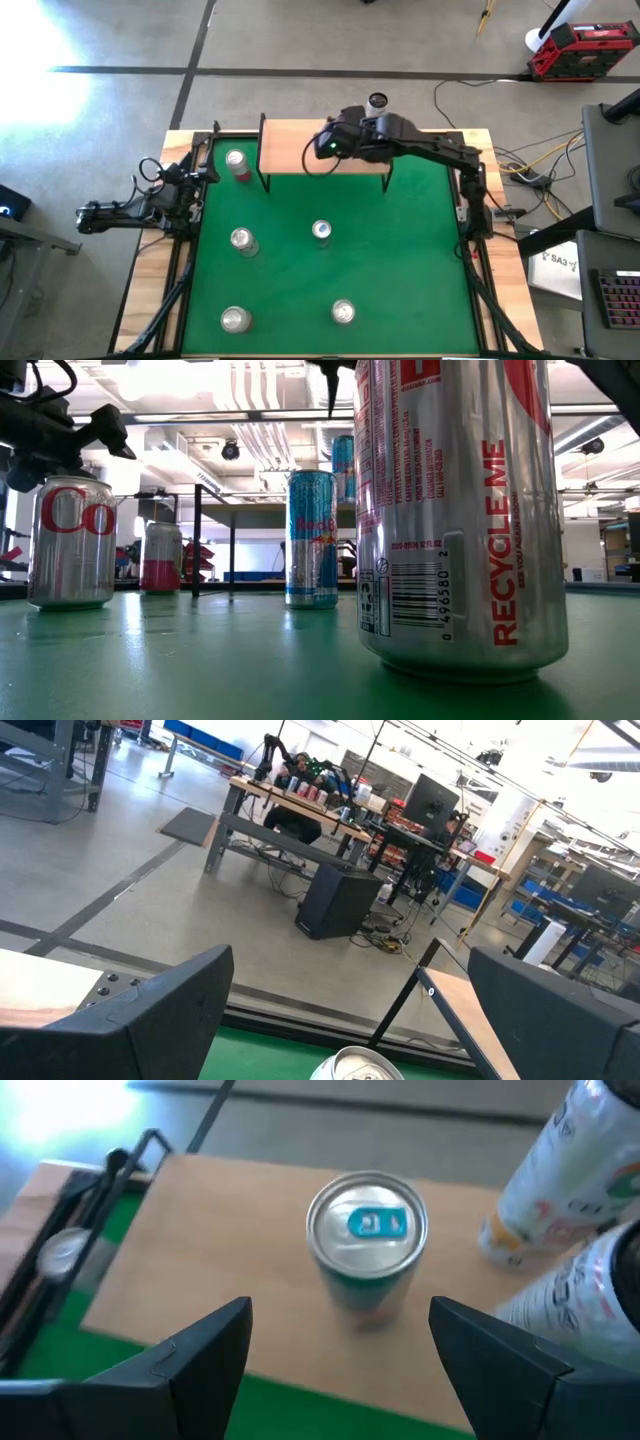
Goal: Place canned beverage on shelf
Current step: Put the top blue soda can on the shelf
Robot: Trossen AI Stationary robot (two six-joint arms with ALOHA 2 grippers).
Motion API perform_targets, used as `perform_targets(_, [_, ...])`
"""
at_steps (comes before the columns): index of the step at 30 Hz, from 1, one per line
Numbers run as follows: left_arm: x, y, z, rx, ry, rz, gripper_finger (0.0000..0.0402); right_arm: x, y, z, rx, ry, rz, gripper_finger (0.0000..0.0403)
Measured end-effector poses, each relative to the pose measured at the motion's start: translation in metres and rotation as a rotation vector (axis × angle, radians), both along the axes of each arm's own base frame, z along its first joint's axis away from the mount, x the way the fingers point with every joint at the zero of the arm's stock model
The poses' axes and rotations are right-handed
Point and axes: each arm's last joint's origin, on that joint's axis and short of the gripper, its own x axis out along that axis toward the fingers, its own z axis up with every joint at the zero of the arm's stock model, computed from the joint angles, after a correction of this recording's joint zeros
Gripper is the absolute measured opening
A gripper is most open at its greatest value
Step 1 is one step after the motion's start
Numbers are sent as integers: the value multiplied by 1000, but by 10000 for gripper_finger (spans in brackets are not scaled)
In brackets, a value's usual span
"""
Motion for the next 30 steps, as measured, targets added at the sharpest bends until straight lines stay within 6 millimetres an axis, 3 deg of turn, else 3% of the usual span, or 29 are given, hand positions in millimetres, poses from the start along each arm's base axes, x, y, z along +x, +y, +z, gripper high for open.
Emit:
perform_targets(4, [0,0,0,0,0,0,389,-8,-3,7,25,-6,17,297])
perform_targets(10, [0,0,0,0,0,0,389,-6,-4,4,51,9,52,297])
perform_targets(20, [0,0,0,0,0,0,389,15,11,-27,31,71,-59,297])
perform_targets(30, [0,0,0,0,0,0,389,29,15,-44,-21,50,-162,297])
